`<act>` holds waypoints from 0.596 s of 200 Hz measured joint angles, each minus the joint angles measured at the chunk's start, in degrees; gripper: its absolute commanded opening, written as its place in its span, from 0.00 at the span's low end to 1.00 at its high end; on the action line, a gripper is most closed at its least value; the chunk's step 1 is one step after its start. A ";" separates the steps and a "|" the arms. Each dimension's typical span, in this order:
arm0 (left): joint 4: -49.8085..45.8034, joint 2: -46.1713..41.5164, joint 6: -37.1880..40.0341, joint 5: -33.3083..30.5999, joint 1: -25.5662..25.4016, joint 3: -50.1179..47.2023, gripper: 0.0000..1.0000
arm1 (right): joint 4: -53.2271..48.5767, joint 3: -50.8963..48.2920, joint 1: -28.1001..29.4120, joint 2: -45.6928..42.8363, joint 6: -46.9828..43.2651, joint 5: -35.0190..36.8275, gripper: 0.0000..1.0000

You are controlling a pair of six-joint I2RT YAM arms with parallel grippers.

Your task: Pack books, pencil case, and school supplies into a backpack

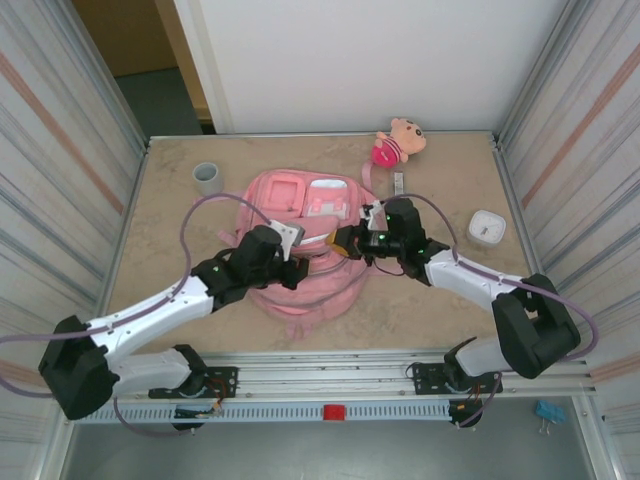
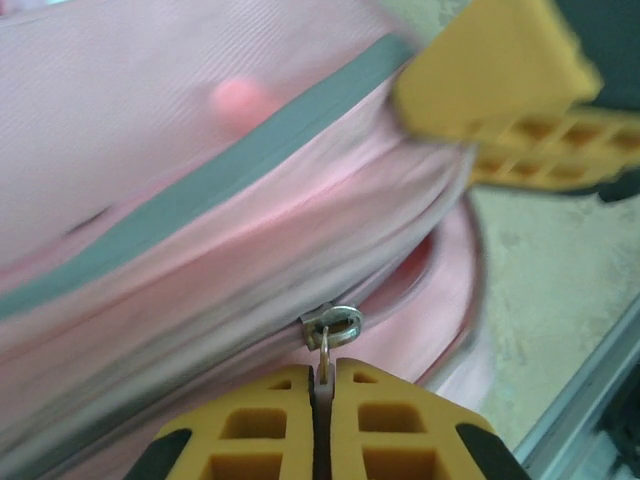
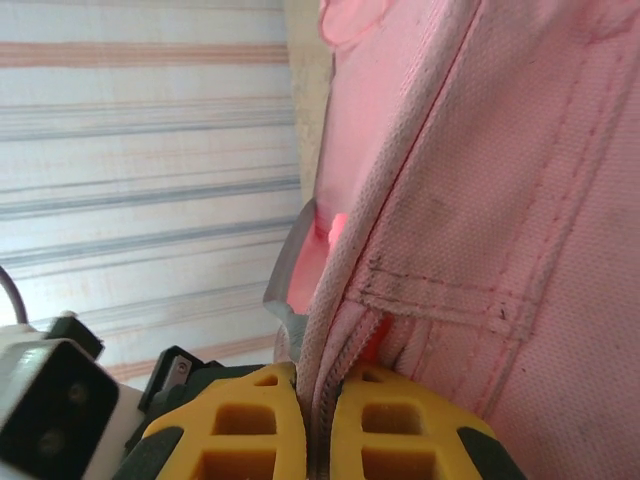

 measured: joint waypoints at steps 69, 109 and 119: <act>3.19 -1.70 4.50 3.30 1.38 -3.91 0.00 | -0.96 -0.04 1.07 -2.29 0.76 0.37 0.37; 4.98 1.60 5.62 6.69 1.38 -1.73 0.00 | 1.81 -0.13 4.94 -1.40 3.56 2.69 0.12; 4.90 1.62 5.64 6.71 1.36 -1.49 0.00 | 1.68 -0.13 4.87 -1.16 4.31 2.69 0.06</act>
